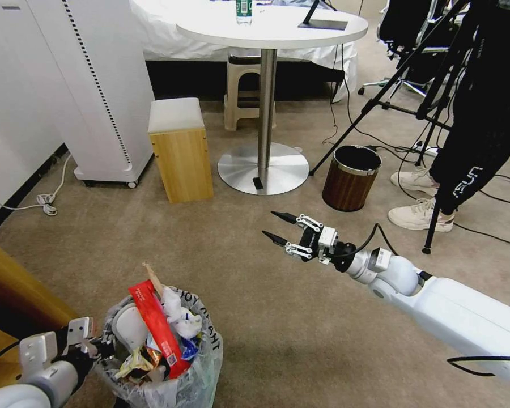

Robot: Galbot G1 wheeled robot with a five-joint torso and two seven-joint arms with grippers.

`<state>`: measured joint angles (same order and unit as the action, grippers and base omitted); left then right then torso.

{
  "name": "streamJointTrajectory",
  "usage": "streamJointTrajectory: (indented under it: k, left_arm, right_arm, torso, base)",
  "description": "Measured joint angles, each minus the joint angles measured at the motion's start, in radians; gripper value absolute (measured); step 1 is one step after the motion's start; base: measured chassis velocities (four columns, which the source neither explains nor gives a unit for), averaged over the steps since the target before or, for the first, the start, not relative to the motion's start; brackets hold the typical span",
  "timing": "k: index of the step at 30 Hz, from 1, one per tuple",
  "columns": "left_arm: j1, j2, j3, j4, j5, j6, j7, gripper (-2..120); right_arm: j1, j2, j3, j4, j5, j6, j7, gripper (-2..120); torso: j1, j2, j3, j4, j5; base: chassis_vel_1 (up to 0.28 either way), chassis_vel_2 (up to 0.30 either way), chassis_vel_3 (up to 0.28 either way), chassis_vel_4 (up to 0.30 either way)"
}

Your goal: Pick up the trash bin and place the garbage on the floor into it.

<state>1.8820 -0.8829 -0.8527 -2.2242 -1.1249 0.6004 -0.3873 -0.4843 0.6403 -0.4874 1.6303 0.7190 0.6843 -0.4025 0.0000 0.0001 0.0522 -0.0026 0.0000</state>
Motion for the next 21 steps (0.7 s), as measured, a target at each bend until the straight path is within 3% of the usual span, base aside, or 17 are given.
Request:
streamJointTrajectory:
  k: [9,21]
  left_arm:
    - [-0.053,0.041,0.031,0.070,-0.082,0.006,-0.029,0]
    - [-0.079,0.044,0.046,0.108,-0.115,0.008,-0.043,0]
  right_arm:
    - [0.014,0.003,0.000,-0.010,0.006,0.001,0.013,39]
    - [0.014,0.013,0.000,-0.016,0.004,0.004,0.022,38]
  torso:
    - [0.000,0.000,0.000,0.0000,0.0000]
    - [0.000,0.000,0.000,0.0000,0.0003]
  base:
    - [0.000,0.000,0.000,0.000]
    - [0.000,0.000,0.000,0.000]
